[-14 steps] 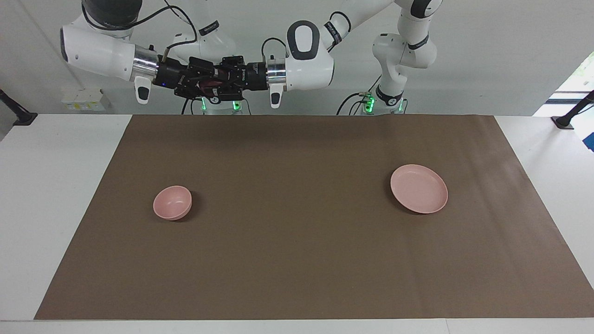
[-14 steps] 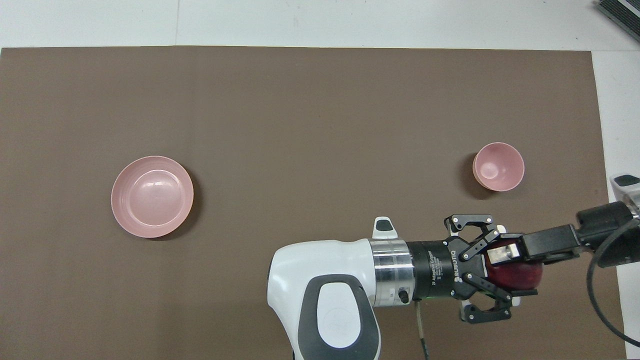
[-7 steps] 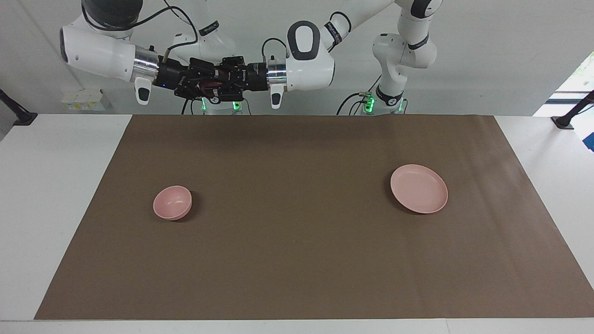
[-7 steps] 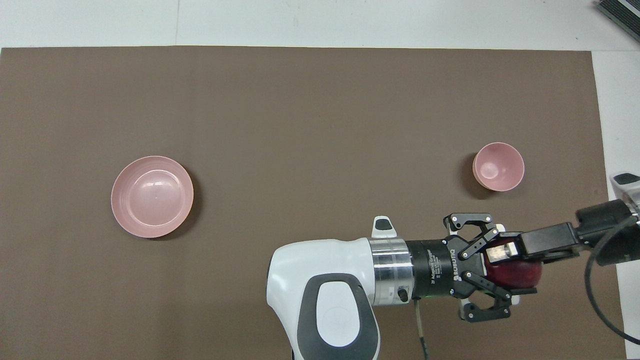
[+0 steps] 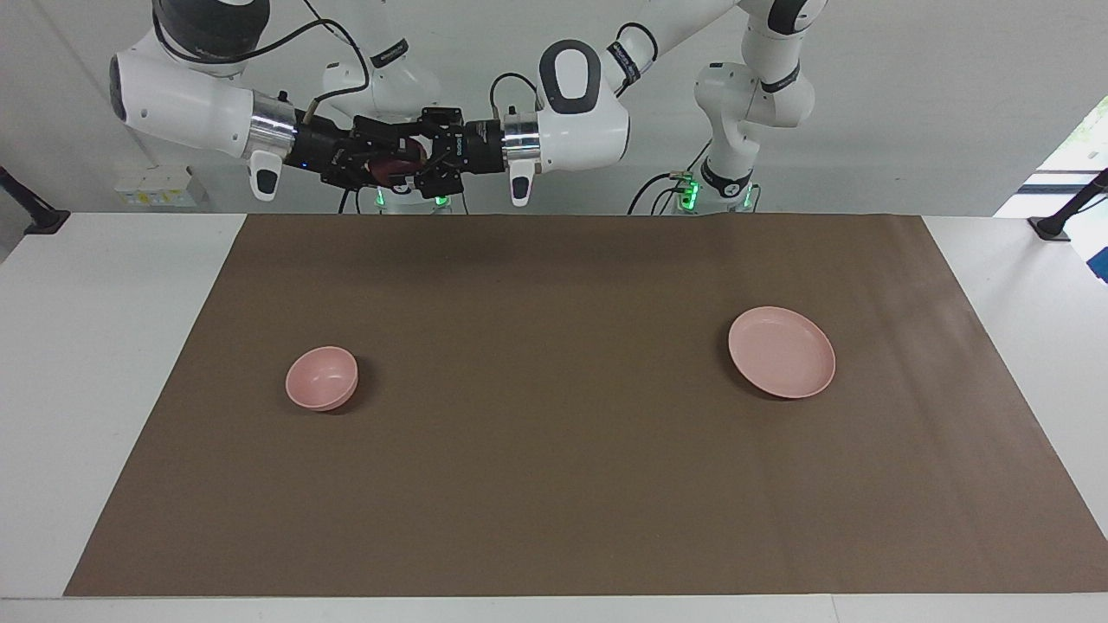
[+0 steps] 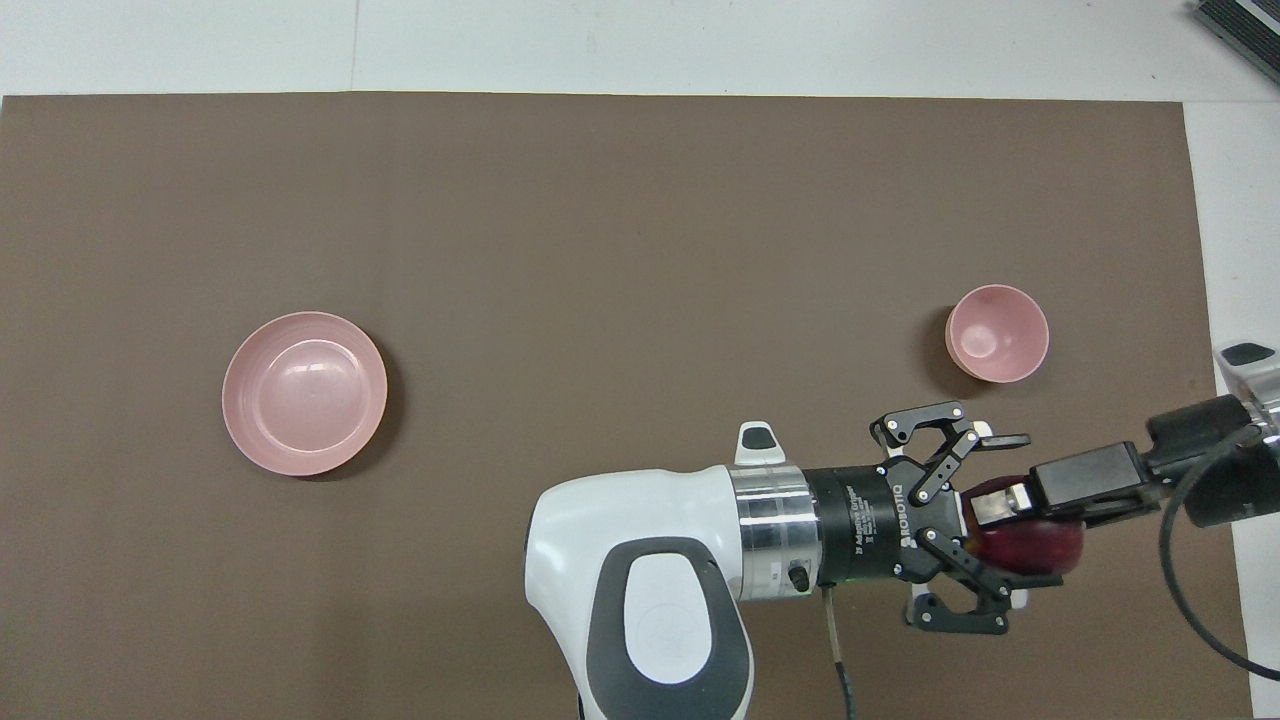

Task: Move apple from plate to bowl
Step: 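Open the left gripper while the right gripper pulls the apple away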

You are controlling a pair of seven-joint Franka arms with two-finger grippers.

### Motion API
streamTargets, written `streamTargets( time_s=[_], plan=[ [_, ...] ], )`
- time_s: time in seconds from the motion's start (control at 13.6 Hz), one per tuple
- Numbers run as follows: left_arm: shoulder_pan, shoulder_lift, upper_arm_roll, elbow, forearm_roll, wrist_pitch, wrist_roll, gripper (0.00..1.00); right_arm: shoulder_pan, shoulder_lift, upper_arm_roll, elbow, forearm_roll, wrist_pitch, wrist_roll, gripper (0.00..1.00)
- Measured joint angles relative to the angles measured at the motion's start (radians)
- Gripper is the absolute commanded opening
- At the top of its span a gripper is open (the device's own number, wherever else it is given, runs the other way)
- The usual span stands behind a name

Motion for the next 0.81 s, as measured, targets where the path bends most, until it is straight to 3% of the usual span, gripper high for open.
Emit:
streamTargets(
  time_s=[0.37, 0.81],
  plan=[
    [0.061, 0.009, 0.018, -0.017, 0.066, 0.039, 0.01, 1.0, 0.0, 0.024, 0.0, 0.046, -0.16, 0.002, -0.03, 0.0],
    [0.085, 0.016, 0.019, -0.033, 0.285, 0.042, 0.013, 1.0, 0.078, 0.054, 0.009, 0.051, -0.366, 0.191, -0.067, 0.0]
  ],
)
